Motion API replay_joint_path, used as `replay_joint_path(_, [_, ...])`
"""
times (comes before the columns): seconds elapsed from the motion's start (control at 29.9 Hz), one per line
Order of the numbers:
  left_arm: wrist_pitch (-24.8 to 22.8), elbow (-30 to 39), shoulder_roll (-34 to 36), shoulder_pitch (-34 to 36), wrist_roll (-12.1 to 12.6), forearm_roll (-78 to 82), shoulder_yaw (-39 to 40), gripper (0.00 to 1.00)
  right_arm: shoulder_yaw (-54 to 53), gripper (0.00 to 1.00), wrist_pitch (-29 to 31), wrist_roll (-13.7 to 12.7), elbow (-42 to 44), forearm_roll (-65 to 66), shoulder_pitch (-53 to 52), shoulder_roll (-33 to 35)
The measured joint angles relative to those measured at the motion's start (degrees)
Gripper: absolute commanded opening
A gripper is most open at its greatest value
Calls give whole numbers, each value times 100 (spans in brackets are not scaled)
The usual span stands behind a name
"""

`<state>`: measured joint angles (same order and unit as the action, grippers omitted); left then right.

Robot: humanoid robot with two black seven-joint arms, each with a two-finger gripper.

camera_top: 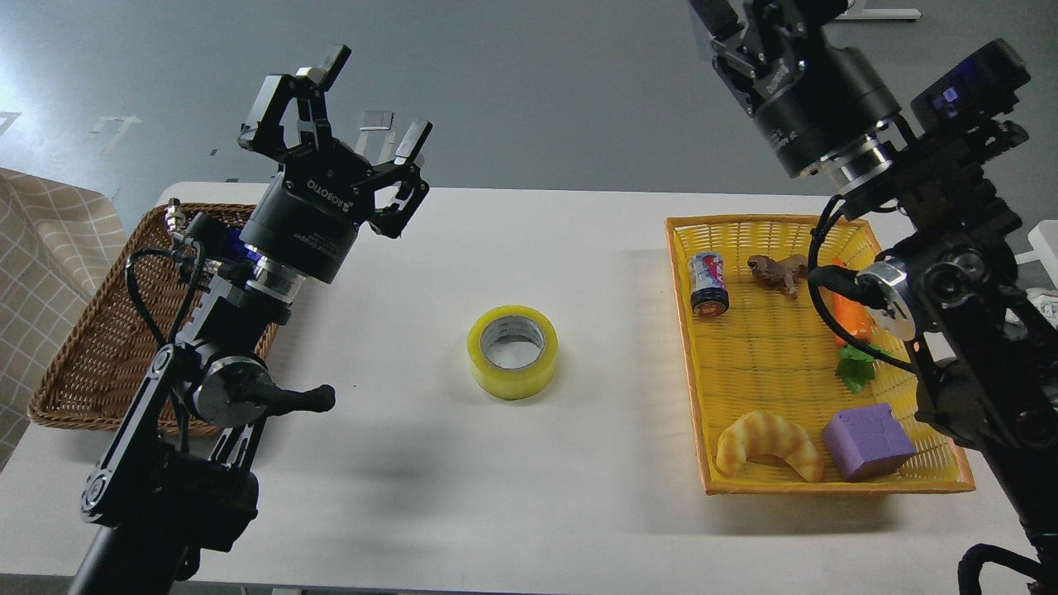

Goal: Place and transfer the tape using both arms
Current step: 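Release the tape roll on the table and raise the right gripper, then reach the left gripper down toward the tape roll on the table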

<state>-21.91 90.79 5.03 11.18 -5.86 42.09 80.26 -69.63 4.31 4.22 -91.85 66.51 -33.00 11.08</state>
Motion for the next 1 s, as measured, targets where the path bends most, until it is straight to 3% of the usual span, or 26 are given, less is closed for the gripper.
replay_joint_path(0.2, [58, 31, 120, 70, -319, 16, 63, 98, -894, 100, 964, 9, -358, -925, 678, -4])
replay_joint_path(0.4, [535, 15, 165, 373, -677, 432, 8, 98, -1306, 100, 1205, 93, -485, -987, 1051, -181])
replay_joint_path(0.54, [783, 188, 326, 396, -1386, 2462, -115, 98, -1333, 100, 1211, 103, -491, -984, 1148, -301])
replay_joint_path(0.6, [867, 247, 384, 396, -1561, 3626, -221, 98, -1333, 100, 1204, 104, -492, -977, 1163, -331])
replay_joint_path(0.74, [924, 274, 454, 404, -1361, 5718, -432, 98, -1335, 100, 1189, 105, -498, -974, 1164, -379])
replay_joint_path(1.0, [1092, -27, 813, 570, -1000, 7856, -1178, 98, -1326, 100, 1169, 105, -501, -965, 1131, -457])
